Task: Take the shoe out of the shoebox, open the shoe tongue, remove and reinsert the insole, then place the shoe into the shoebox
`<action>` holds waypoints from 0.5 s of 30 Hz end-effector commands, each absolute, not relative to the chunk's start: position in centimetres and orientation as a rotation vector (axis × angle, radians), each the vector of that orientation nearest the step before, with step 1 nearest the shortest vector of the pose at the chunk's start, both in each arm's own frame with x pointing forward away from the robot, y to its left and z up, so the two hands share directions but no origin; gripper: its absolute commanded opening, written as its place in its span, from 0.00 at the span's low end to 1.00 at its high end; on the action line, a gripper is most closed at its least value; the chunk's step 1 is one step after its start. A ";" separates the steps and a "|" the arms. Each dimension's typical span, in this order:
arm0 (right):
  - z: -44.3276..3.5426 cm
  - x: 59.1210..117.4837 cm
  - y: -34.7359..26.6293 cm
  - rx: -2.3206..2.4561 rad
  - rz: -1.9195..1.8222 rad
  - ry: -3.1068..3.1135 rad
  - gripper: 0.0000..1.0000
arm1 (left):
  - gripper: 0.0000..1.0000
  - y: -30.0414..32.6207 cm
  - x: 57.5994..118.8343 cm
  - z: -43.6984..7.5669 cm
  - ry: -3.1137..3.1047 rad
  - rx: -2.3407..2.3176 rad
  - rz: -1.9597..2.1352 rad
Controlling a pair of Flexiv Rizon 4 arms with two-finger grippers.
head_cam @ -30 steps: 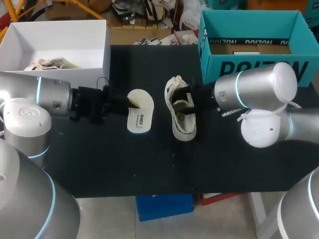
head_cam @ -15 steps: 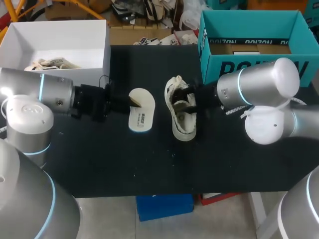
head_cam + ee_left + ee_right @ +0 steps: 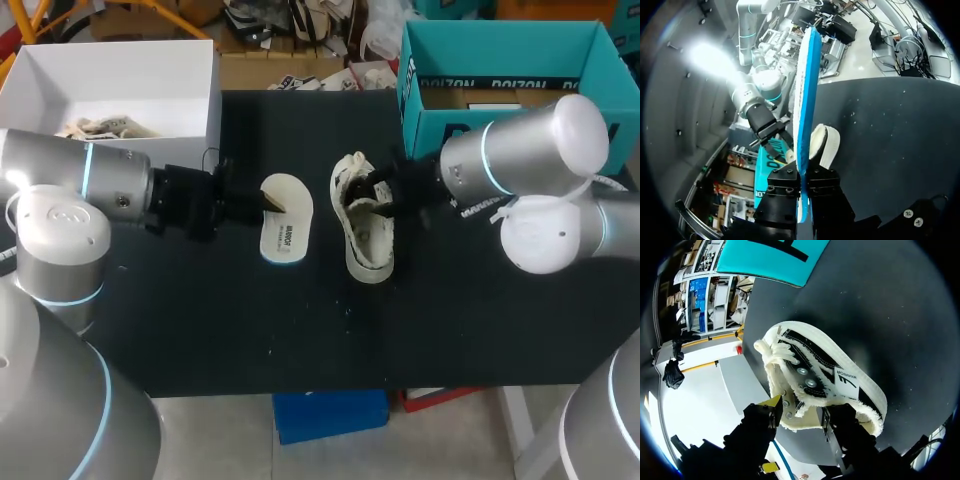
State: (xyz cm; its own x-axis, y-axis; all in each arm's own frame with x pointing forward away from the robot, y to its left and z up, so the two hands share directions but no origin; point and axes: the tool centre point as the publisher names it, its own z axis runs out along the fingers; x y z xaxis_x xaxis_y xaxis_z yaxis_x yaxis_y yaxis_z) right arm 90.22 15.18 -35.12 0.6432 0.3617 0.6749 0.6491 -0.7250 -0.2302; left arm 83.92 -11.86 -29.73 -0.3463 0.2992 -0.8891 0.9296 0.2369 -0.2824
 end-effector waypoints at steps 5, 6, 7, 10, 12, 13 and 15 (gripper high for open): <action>-35.5 90.0 17.3 -2.765 -1.091 -0.640 0.44 | 0.00 -11.7 84.0 -30.0 1.798 1.134 -1.111; -35.7 90.0 17.4 -2.765 -1.090 -0.636 0.43 | 0.00 -11.7 84.0 -30.1 1.798 1.134 -1.112; -35.7 90.0 17.4 -2.765 -1.089 -0.629 0.42 | 0.00 -11.7 84.0 -30.1 1.799 1.134 -1.113; -36.1 89.8 17.4 -2.770 -1.083 -0.618 0.35 | 0.00 -11.6 84.1 -30.2 1.801 1.135 -1.112; -36.3 89.8 17.2 -2.775 -1.080 -0.612 0.33 | 0.00 -11.5 84.1 -30.3 1.802 1.136 -1.111; -36.4 89.7 17.2 -2.778 -1.079 -0.609 0.33 | 0.00 -11.5 84.1 -30.3 1.803 1.136 -1.110; -36.4 89.7 17.2 -2.788 -1.077 -0.606 0.33 | 0.00 -11.4 84.2 -30.4 1.806 1.137 -1.109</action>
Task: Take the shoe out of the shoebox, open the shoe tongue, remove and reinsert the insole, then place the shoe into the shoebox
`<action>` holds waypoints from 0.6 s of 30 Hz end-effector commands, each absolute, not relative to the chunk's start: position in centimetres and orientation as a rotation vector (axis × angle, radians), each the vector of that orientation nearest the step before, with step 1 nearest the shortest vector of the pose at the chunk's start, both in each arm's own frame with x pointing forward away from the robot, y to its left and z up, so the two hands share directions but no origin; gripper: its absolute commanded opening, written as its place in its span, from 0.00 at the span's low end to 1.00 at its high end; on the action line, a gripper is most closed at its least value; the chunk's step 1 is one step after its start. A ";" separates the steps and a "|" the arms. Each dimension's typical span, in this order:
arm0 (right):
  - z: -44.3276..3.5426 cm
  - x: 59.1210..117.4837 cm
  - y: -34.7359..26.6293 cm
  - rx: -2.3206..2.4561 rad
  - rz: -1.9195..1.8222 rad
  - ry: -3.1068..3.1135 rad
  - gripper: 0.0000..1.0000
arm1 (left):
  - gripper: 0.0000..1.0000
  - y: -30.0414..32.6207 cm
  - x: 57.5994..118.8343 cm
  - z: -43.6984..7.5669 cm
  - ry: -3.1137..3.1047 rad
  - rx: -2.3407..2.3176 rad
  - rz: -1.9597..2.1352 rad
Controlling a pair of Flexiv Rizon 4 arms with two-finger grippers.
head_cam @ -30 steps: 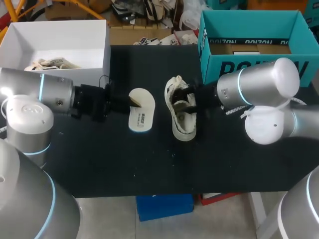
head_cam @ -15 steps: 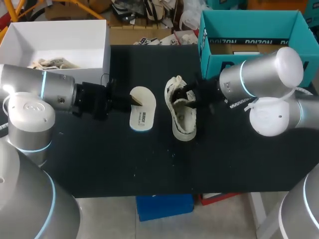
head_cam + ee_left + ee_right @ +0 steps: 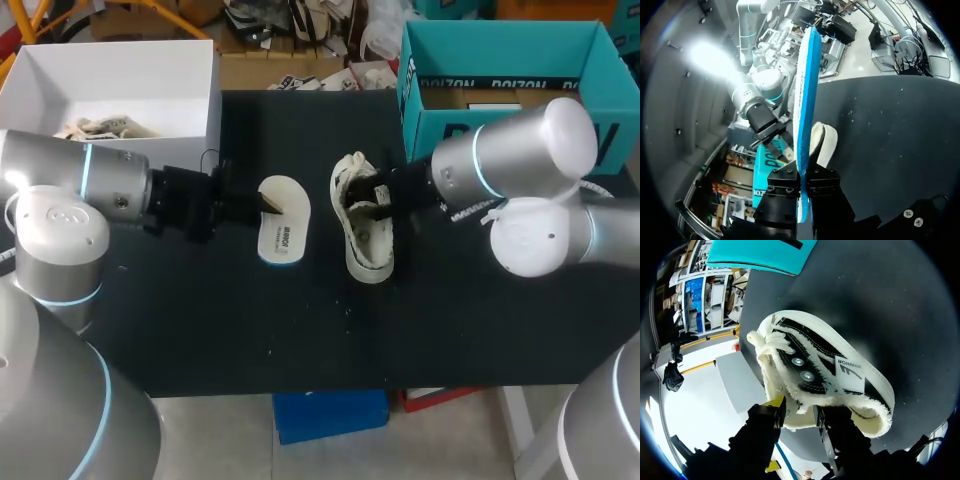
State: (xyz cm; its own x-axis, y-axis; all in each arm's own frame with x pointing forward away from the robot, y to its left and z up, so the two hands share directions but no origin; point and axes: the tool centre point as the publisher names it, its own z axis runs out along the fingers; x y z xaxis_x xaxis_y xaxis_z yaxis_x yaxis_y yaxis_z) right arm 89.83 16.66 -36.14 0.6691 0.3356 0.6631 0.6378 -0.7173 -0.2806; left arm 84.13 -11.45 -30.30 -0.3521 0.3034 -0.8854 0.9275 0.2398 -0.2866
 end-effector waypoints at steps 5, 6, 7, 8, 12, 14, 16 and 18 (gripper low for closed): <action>-36.4 89.6 17.0 -2.807 -1.088 -0.604 0.31 | 0.00 -11.5 84.4 -30.7 1.810 1.145 -1.100; -36.3 89.6 16.9 -2.822 -1.097 -0.603 0.28 | 0.00 -11.6 84.4 -30.7 1.798 1.148 -1.115; -36.3 89.5 16.7 -2.824 -1.104 -0.602 0.19 | 0.00 -11.6 84.4 -30.7 1.793 1.149 -1.125; -36.3 89.5 16.6 -2.823 -1.108 -0.601 0.08 | 0.00 -11.7 84.3 -30.6 1.789 1.149 -1.132; -36.3 89.5 16.5 -2.828 -1.112 -0.597 0.00 | 0.00 -11.7 84.3 -30.5 1.773 1.150 -1.155; -36.3 89.6 16.5 -2.828 -1.114 -0.593 0.00 | 0.00 -11.7 84.3 -30.5 1.772 1.149 -1.156; -36.3 89.7 16.4 -2.827 -1.117 -0.594 0.00 | 0.00 -11.7 84.4 -30.6 1.772 1.148 -1.157; -36.0 89.9 16.5 -2.826 -1.119 -0.602 0.00 | 0.00 -11.7 84.4 -30.6 1.771 1.147 -1.158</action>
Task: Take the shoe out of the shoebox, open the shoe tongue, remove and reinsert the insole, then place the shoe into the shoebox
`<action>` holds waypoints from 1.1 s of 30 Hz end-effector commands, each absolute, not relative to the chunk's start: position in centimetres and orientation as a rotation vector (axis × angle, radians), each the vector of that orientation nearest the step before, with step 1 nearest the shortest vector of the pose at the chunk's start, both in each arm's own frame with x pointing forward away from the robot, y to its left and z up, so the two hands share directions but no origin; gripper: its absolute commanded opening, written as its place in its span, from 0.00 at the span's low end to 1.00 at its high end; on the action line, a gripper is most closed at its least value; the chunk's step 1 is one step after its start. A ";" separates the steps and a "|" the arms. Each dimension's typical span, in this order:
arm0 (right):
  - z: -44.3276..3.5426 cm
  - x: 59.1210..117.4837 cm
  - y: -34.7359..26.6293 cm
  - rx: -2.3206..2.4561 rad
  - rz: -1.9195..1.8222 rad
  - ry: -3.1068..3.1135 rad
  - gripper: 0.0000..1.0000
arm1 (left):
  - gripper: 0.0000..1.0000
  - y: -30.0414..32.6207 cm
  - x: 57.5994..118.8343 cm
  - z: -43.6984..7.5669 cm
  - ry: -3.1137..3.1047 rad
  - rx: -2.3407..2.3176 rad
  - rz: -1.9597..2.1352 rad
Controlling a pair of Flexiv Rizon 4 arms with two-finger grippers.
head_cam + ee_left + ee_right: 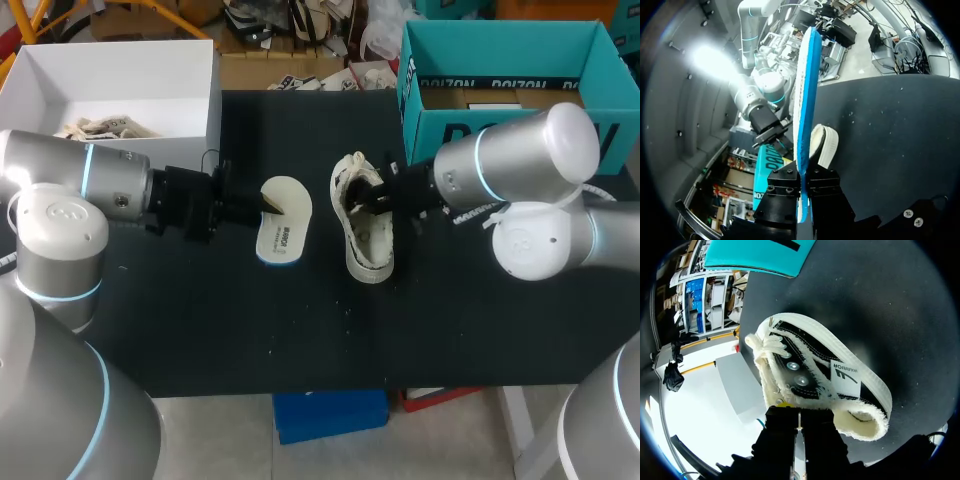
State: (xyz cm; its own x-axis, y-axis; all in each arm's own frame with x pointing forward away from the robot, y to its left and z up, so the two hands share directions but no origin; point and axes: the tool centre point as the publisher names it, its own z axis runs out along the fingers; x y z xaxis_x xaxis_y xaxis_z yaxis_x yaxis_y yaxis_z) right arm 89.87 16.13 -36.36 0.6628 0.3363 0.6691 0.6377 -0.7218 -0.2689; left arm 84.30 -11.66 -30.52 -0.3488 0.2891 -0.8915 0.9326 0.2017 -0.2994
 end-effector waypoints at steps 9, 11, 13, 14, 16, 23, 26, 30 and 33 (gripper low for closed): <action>-34.1 91.0 16.9 -2.809 -1.153 -0.675 0.00 | 0.00 -11.8 84.5 -30.8 1.763 1.145 -1.170; -33.5 91.3 17.0 -2.805 -1.163 -0.690 0.00 | 0.00 -11.9 84.5 -30.8 1.762 1.148 -1.173; -32.9 91.6 17.2 -2.796 -1.173 -0.715 0.00 | 0.00 -11.8 84.4 -30.8 1.760 1.149 -1.175; -32.7 91.8 17.3 -2.789 -1.176 -0.736 0.00 | 0.00 -11.8 84.4 -30.7 1.760 1.148 -1.176; -32.1 92.3 17.6 -2.781 -1.186 -0.762 0.00 | 0.00 -11.7 84.3 -30.7 1.758 1.146 -1.178; -30.6 94.0 18.8 -2.745 -1.212 -0.840 0.00 | 0.00 -11.5 84.1 -30.5 1.746 1.142 -1.181; -30.0 95.0 19.4 -2.724 -1.215 -0.885 0.00 | 0.00 -11.4 84.0 -30.5 1.742 1.137 -1.183; -29.7 96.4 20.3 -2.699 -1.200 -0.931 0.00 | 0.00 -11.2 84.0 -30.5 1.738 1.131 -1.185; -30.1 97.2 21.0 -2.685 -1.159 -0.966 0.00 | 0.00 -11.1 84.0 -30.5 1.735 1.128 -1.186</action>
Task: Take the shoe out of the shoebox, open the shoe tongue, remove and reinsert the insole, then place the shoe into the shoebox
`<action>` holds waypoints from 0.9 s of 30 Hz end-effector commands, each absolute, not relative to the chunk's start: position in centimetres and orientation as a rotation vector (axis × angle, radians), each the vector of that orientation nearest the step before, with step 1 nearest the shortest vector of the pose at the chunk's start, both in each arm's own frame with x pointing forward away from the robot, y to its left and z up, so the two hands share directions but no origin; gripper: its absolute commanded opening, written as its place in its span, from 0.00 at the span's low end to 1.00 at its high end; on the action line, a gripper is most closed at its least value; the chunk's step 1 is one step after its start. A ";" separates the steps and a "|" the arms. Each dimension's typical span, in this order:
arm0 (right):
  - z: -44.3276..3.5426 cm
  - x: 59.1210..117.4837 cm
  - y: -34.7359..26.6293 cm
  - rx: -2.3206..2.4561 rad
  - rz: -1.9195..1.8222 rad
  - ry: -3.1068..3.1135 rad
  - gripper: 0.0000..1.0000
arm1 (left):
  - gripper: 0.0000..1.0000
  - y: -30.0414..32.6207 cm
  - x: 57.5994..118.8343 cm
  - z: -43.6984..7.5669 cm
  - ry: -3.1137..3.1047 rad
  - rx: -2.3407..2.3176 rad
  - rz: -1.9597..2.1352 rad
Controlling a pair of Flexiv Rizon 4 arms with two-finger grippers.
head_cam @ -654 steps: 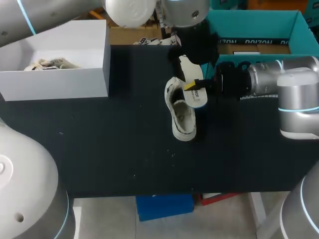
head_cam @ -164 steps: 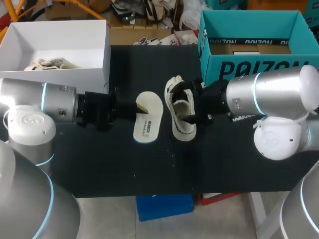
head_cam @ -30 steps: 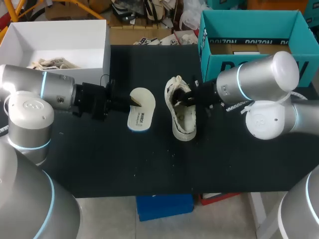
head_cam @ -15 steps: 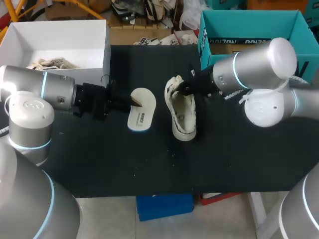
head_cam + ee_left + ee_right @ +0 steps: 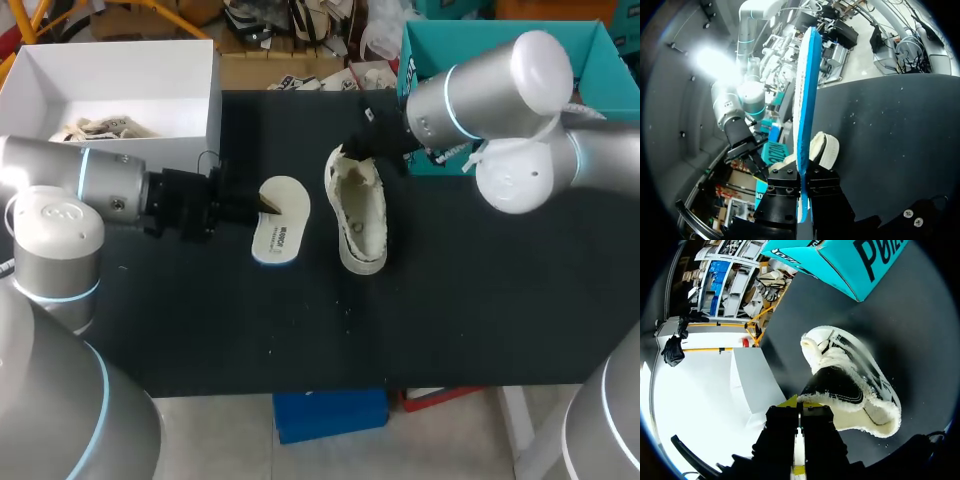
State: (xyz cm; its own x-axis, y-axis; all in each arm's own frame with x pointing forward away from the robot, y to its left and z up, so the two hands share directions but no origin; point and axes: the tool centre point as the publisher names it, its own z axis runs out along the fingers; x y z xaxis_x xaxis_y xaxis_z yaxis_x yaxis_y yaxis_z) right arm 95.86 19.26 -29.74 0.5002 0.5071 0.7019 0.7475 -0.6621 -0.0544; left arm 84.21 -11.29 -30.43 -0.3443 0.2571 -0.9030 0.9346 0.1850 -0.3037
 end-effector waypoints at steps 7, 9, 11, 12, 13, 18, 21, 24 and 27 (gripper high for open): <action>-32.0 98.0 22.3 -2.658 -1.063 -0.993 0.00 | 0.00 -11.0 83.9 -30.7 1.736 1.122 -1.189; -32.5 98.0 22.5 -2.650 -1.032 -1.000 0.00 | 0.00 -11.0 83.9 -30.7 1.737 1.121 -1.189; -33.1 98.1 22.7 -2.640 -1.007 -1.019 0.00 | 0.00 -11.0 84.0 -30.7 1.737 1.120 -1.189; -33.2 98.1 22.8 -2.636 -0.999 -1.026 0.00 | 0.00 -11.0 84.0 -30.7 1.737 1.120 -1.189; -33.4 98.2 22.9 -2.633 -0.991 -1.032 0.00 | 0.00 -11.1 84.0 -30.8 1.737 1.120 -1.190; -33.8 98.5 23.1 -2.619 -0.966 -1.049 0.00 | 0.00 -11.1 84.0 -30.8 1.739 1.117 -1.189; -34.0 99.1 23.1 -2.610 -0.955 -1.063 0.00 | 0.00 -11.0 84.1 -30.9 1.740 1.113 -1.188; -34.2 99.6 23.0 -2.604 -0.942 -1.066 0.00 | 0.00 -11.0 84.1 -30.9 1.742 1.111 -1.187; -34.4 100.0 23.1 -2.586 -0.925 -1.074 0.00 | 0.00 -11.0 84.1 -30.9 1.744 1.108 -1.185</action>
State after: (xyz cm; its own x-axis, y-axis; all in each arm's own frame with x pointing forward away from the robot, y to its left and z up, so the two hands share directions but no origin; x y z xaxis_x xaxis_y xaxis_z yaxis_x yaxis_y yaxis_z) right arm 99.60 22.39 -33.88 0.5376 0.5735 0.6181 0.7570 -0.6512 -0.0543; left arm 84.19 -10.92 -30.85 -0.3543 0.2461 -0.9022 0.9298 0.1953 -0.3119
